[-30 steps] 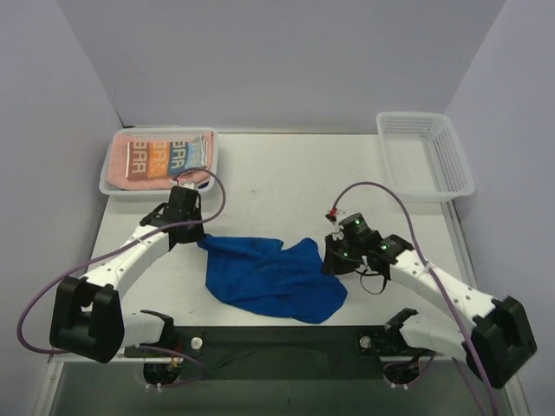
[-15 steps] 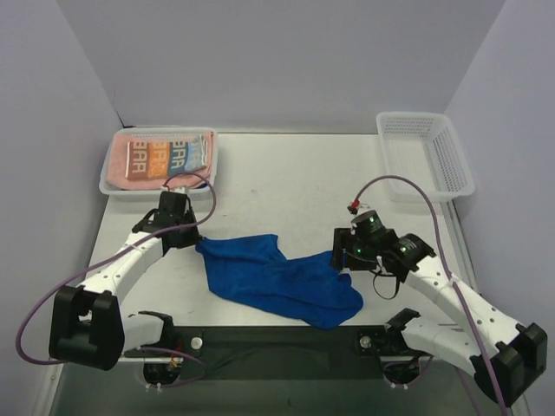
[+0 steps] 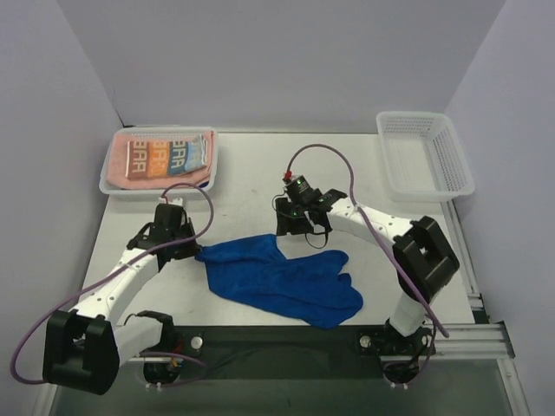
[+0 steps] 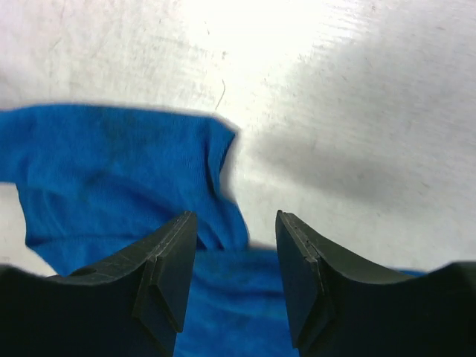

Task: Fold and stack the towels
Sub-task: Flatten out the crumpled towel

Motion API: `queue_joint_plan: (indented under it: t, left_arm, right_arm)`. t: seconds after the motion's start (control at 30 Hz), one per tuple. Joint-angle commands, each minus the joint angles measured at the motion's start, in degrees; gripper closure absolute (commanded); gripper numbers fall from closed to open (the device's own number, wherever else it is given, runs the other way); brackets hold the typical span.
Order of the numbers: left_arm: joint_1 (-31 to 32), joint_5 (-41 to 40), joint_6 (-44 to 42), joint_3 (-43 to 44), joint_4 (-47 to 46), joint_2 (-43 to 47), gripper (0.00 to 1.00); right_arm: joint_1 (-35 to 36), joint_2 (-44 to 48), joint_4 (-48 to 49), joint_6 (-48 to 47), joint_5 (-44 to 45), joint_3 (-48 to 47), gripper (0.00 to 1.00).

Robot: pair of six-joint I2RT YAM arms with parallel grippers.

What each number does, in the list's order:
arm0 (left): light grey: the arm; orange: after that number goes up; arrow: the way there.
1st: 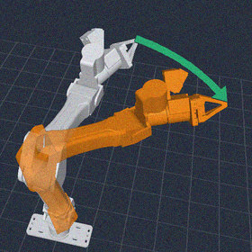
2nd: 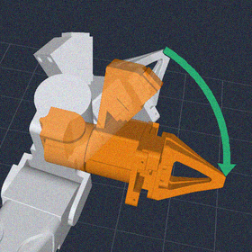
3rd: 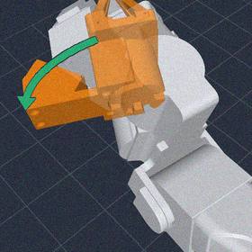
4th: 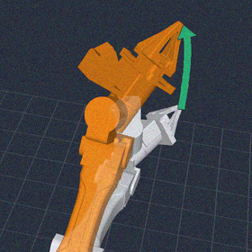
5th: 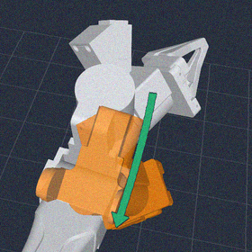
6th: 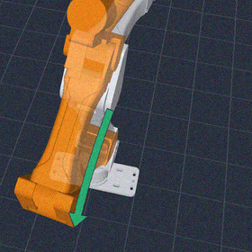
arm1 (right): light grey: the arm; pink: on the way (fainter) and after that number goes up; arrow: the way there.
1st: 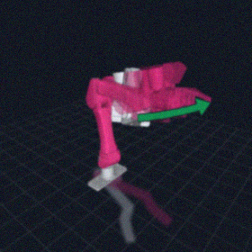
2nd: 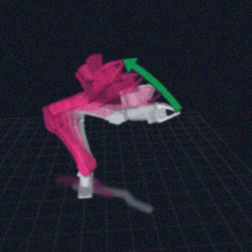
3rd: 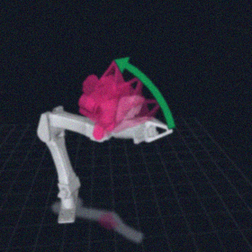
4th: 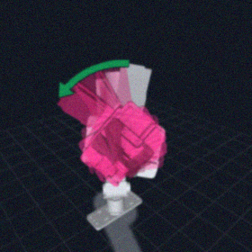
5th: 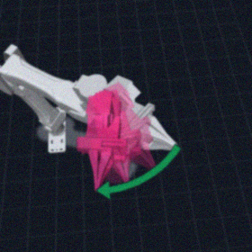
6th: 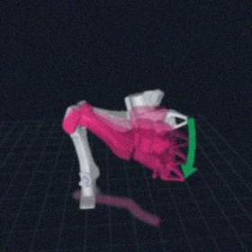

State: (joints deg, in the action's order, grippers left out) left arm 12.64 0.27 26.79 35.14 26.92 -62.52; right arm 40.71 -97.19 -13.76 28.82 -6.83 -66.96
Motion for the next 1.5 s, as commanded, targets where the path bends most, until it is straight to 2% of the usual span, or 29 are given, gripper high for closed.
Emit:
queue_joint_plan:
  t: [0.0, 0.2, 0.4, 0.5, 0.57, 0.63, 0.77, 0.93, 1.03, 1.1, 1.2, 1.23, 1.27, 1.4, 1.47]
  left_arm:
    - [-0.2, 0.2, -0.4, -0.2, -0.4, 2.7, 1.00]
    - [-0.1, 0.2, -0.6, -0.2, -0.4, 3.3, 1.00]
    - [0.0, 0.2, -0.8, -0.1, -0.4, 3.3, 1.00]
    - [0.1, 0.2, -0.9, -0.2, -0.5, 3.1, 1.00]
    - [0.1, 0.2, -1.1, 0.5, -0.5, 2.8, 1.00]
    - [0.0, 0.3, -1.6, 1.7, -0.5, 2.5, 1.00]
    - [0.1, 3.1, -2.0, 6.4, -0.5, 1.9, 1.00]
    - [2.0, 4.7, -2.7, 13.9, -1.9, 3.1, 1.00]
    - [2.9, 4.2, -2.0, 10.9, -4.6, 2.5, 1.00]
    - [2.9, 4.4, -0.3, 8.4, -6.2, 1.0, 1.00]
    - [3.5, 5.2, 2.0, 4.8, -8.9, -2.2, 1.00]
    - [3.8, 5.0, 2.2, 3.9, -9.8, -3.5, 1.00]
    - [4.4, 4.9, 2.4, 2.8, -10.5, -4.0, 1.00]
    - [5.3, 4.8, 2.3, 2.7, -11.4, -6.5, 1.00]
    - [5.5, 4.3, 2.3, 2.3, -11.5, -7.3, 1.00]
  right_arm:
    - [0.2, -3.4, 5.2, 5.8, 1.3, -2.6, 0.55]
    - [0.9, -11.2, 8.2, 10.5, 0.5, -3.8, 0.58]
    - [1.6, -14.8, 11.6, 11.9, -1.6, -3.7, 0.59]
    - [1.7, -15.0, 12.1, 11.7, -1.8, -3.8, 0.67]
    - [1.4, -14.6, 12.2, 10.3, -1.8, -4.0, 0.84]
    - [0.3, -12.8, 12.1, 9.4, -2.1, -4.3, 0.99]
    - [-2.7, -6.6, 10.4, 3.7, -0.6, -5.1, 1.00]
    - [-3.4, 6.9, 9.2, -7.6, 4.2, -4.0, 1.00]
    - [-3.6, 10.7, 9.2, -8.5, 5.3, 0.9, 1.00]
    - [-3.7, 11.6, 9.3, -7.9, 6.6, 4.5, 0.97]
    - [-3.5, 11.6, 9.5, -5.4, 8.9, 10.3, 0.75]
    - [-3.4, 11.6, 9.6, -5.2, 9.2, 12.4, 0.59]
    - [-3.4, 11.7, 9.6, -5.0, 9.3, 13.1, 0.54]
    - [-3.9, 12.3, 9.6, -8.2, 7.2, 13.0, 0.52]
    - [-5.1, 11.2, 9.3, -11.1, 1.3, 10.9, 0.51]
